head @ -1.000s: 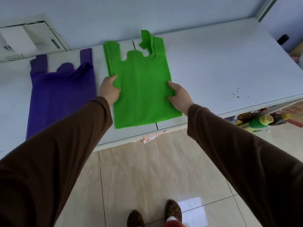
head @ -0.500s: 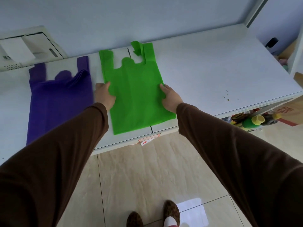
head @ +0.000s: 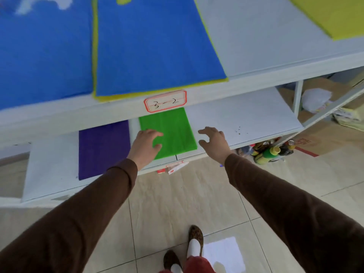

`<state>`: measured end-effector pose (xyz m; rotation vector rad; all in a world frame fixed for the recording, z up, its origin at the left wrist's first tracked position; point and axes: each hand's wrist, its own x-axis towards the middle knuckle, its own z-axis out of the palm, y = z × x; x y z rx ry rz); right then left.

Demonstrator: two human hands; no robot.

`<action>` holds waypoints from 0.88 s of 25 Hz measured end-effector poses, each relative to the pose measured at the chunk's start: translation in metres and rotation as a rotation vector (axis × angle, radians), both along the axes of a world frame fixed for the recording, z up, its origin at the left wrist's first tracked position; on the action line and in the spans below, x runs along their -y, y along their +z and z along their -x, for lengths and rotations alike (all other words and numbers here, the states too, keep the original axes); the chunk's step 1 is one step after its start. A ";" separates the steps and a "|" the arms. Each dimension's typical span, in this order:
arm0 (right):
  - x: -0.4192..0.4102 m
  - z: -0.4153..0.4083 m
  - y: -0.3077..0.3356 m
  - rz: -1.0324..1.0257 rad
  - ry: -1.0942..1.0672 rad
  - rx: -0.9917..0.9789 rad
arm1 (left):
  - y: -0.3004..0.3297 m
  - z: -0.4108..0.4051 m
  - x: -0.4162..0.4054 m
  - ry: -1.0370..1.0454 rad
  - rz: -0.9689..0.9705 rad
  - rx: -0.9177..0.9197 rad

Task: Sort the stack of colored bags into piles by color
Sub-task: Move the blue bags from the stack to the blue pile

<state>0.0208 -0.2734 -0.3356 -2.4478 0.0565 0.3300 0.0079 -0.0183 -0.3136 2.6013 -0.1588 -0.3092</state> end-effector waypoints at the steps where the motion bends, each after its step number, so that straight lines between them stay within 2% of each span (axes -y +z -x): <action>1: 0.003 0.014 0.026 -0.034 -0.002 0.030 | 0.026 0.015 0.007 -0.013 0.029 0.005; 7: 0.016 0.076 0.172 -0.193 0.011 0.258 | 0.159 0.078 0.035 -0.104 0.149 0.160; 12: 0.013 0.072 0.265 -0.243 -0.034 0.448 | 0.234 0.079 0.030 -0.134 0.216 0.348; 17: 0.000 0.007 0.303 -0.196 -0.046 0.510 | 0.277 0.015 0.004 -0.068 0.232 0.424; 22: -0.009 -0.075 0.295 -0.064 -0.048 0.377 | 0.281 -0.073 -0.028 0.056 0.138 0.385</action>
